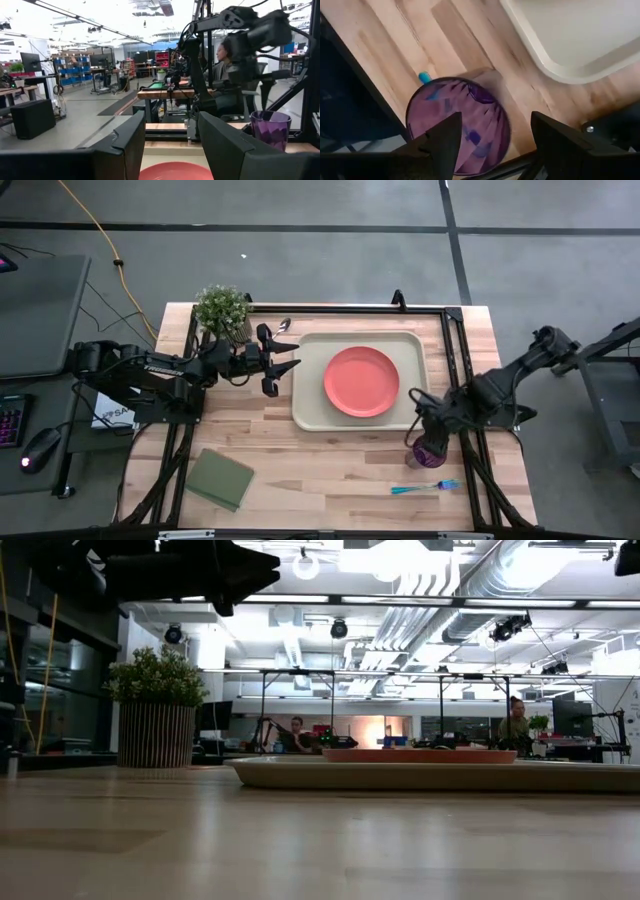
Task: Pick and place plate/cup/fork/spoon on tray
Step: Put the violet glass on the white serving tray at the top right of the orange plate
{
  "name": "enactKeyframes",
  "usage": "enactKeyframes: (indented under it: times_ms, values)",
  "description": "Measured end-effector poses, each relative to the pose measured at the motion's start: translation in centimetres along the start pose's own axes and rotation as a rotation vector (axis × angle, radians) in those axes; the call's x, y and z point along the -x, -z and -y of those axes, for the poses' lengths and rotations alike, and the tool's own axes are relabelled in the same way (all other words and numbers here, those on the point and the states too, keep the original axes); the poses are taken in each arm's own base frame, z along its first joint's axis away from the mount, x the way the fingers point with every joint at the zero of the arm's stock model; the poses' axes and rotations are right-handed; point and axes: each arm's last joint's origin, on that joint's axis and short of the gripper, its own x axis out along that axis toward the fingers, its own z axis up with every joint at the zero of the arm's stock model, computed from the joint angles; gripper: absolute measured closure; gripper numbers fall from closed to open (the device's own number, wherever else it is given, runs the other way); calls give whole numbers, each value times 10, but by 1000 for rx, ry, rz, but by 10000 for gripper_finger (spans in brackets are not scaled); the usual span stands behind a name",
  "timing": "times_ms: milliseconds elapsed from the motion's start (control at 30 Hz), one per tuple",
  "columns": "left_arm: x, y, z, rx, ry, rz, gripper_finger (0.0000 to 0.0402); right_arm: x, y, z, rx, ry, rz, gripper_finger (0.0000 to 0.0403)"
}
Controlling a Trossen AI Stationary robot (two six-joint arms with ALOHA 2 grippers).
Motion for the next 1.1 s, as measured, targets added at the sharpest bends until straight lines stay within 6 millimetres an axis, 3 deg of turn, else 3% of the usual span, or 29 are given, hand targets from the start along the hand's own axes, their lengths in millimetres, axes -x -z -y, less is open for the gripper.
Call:
enactKeyframes:
  times_ms: [233, 667, 933, 1100]
  values:
    - [0, 4, 0, 0, 3, -38, 239, -20, 6, -9, -14, 167, -62, 174]
    - [0, 5, 0, 35, 3, -51, 239, -57, 1, -30, 34, 287, -107, 190]
    - [0, 6, 0, 45, 4, -64, 239, -76, -3, -36, 92, 373, -126, 245]
    - [0, 6, 0, 45, 4, -63, 239, -78, 3, -36, 123, 403, -159, 336]
